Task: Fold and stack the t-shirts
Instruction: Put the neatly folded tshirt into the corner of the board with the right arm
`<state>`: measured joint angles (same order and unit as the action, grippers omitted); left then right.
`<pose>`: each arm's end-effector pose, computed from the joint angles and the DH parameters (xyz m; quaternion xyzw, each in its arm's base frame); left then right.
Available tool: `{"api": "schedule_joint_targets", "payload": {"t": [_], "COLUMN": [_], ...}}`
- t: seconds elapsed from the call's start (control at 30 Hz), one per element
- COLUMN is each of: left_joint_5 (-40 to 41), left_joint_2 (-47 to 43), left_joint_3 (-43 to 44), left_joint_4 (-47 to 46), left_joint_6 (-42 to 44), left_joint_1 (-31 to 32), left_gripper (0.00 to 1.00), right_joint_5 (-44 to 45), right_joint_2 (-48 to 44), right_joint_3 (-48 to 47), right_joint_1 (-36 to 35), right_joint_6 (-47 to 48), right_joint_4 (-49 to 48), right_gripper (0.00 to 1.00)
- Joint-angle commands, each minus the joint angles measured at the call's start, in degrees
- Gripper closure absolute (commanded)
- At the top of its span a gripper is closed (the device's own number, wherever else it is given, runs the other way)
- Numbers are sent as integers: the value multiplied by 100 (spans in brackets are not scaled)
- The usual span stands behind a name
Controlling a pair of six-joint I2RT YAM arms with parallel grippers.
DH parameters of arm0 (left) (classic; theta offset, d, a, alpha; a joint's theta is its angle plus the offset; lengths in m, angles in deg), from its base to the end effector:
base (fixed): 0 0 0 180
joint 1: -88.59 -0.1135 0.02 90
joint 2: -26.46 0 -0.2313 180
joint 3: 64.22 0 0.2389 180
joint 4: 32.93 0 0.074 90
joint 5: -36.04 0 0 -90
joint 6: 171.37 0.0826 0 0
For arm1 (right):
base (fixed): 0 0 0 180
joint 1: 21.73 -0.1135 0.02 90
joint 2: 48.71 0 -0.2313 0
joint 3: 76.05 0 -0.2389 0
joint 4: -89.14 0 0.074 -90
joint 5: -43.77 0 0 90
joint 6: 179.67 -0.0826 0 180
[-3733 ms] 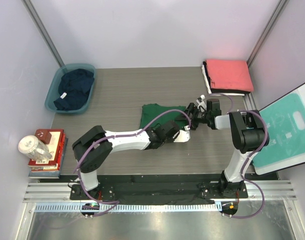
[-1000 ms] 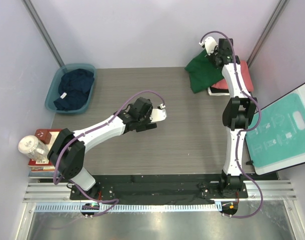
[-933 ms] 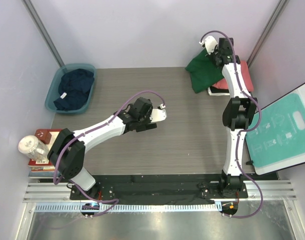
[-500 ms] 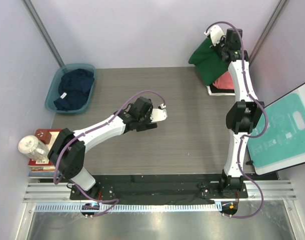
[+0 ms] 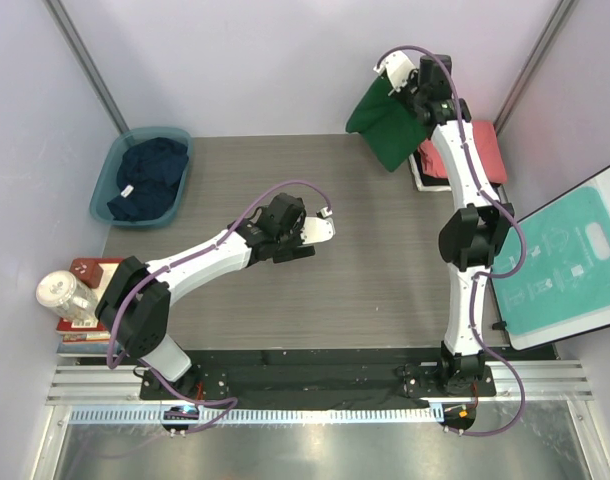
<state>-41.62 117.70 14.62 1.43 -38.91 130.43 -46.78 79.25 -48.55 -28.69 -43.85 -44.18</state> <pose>0.2832 -0.2299 0.1808 0.5909 0.7118 0.1019 0.3658 0.5207 0.0644 0.3361 -0.3712 0.7421 -0.1819 0.5277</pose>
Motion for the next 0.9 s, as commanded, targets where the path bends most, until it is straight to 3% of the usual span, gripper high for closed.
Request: {"api": "schedule_joint_targets", "payload": {"t": [0.0, 0.6, 0.87], "left_joint_5": [-126, -206, -214], "left_joint_2": [-133, -133, -203], "left_joint_3": [75, 101, 13], "left_joint_4": [-30, -83, -135], "left_joint_6": [8, 149, 281], "left_joint_1": [-18, -18, -18], "left_gripper": [9, 9, 9], "right_joint_5": [591, 1321, 1365], "right_joint_2": [-535, -1080, -1423], "right_joint_3": [-320, 40, 875], "right_joint_1": [90, 46, 55], "right_joint_6": [225, 585, 691], "right_joint_4": [-560, -577, -481], "right_gripper": [99, 99, 99]}}
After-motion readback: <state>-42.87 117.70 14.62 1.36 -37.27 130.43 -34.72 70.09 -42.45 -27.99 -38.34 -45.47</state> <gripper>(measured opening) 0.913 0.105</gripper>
